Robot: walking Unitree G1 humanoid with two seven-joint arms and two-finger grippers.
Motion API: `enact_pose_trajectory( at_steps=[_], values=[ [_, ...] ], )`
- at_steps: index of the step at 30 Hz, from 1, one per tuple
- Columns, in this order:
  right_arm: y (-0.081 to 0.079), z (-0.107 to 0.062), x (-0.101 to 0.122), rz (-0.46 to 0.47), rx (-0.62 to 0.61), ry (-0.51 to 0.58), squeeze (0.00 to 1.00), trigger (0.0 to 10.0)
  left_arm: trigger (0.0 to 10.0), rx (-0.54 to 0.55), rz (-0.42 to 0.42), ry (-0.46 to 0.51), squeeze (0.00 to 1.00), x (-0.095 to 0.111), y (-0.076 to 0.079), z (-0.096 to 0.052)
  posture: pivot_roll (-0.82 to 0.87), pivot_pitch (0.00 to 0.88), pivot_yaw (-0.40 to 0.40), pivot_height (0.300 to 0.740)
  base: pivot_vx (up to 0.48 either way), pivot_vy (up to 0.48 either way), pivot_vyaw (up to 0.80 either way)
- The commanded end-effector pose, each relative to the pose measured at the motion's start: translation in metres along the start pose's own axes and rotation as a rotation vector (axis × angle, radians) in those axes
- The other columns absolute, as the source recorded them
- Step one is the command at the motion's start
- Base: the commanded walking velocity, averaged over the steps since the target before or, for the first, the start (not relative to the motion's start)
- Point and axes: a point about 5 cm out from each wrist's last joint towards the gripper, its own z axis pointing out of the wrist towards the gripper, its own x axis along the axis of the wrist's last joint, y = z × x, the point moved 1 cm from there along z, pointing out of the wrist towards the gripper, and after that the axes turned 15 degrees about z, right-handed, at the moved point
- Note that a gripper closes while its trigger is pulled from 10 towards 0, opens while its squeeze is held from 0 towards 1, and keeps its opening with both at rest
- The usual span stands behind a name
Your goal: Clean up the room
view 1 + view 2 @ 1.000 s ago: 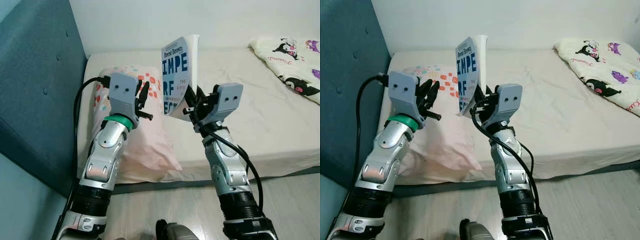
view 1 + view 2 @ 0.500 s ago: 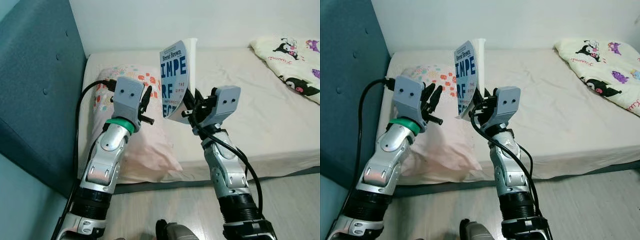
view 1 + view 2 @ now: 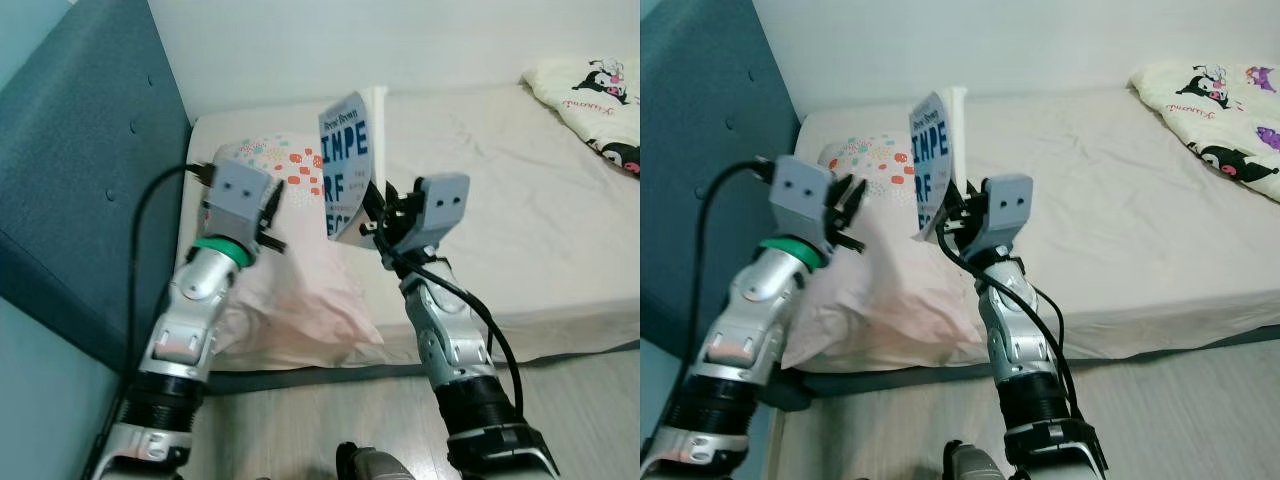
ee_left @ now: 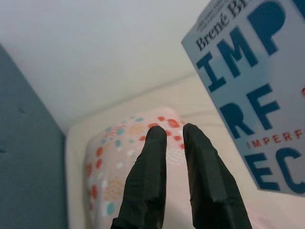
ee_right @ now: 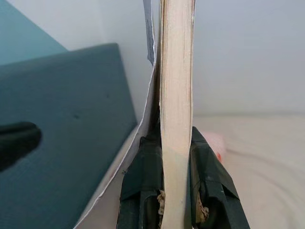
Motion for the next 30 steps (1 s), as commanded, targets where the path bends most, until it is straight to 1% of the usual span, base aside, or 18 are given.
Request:
enact_pose_trajectory(
  at_steps=[1, 5, 6, 11, 24, 26, 30],
  values=[
    [-0.012, 0.005, 0.002, -0.004, 0.058, 0.016, 0.00, 10.0, 10.0, -0.008, 0.003, -0.004, 0.00, -0.002, 0.005, 0.001, 0.00, 0.000, 0.073, 0.721, 0.000, 0.000, 0.00],
    [-0.013, 0.005, 0.001, -0.004, 0.069, 0.012, 0.00, 10.0, 10.0, -0.009, 0.007, 0.003, 0.00, -0.001, 0.009, 0.000, 0.00, 0.000, 0.066, 0.721, 0.000, 0.000, 0.00],
    [-0.012, 0.004, 0.000, -0.006, 0.068, 0.009, 0.00, 10.0, 10.0, -0.013, 0.008, 0.005, 0.00, -0.001, 0.012, 0.000, 0.00, 0.000, 0.066, 0.721, 0.000, 0.000, 0.00],
    [-0.008, -0.004, -0.004, -0.003, 0.045, 0.001, 0.00, 10.0, 10.0, -0.033, -0.003, 0.011, 0.00, 0.000, 0.023, -0.001, -0.02, 0.000, 0.071, 0.721, 0.000, -0.326, 0.00],
    [-0.007, -0.008, -0.007, 0.003, 0.035, -0.001, 0.00, 10.0, 10.0, -0.031, -0.015, 0.004, 0.00, -0.002, 0.026, 0.001, -0.03, 0.000, 0.061, 0.721, 0.000, -0.366, 0.00],
    [-0.005, -0.007, -0.005, -0.003, 0.038, -0.002, 0.00, 10.0, 10.0, -0.018, -0.020, -0.017, 0.00, -0.004, 0.026, 0.002, -0.03, 0.000, 0.057, 0.721, 0.000, 0.000, 0.00],
    [-0.004, -0.007, -0.004, -0.008, 0.039, -0.002, 0.00, 10.0, 10.0, -0.009, -0.022, -0.028, 0.00, -0.005, 0.027, 0.002, -0.03, 0.000, 0.057, 0.721, 0.000, 0.000, 0.00]
  ],
)
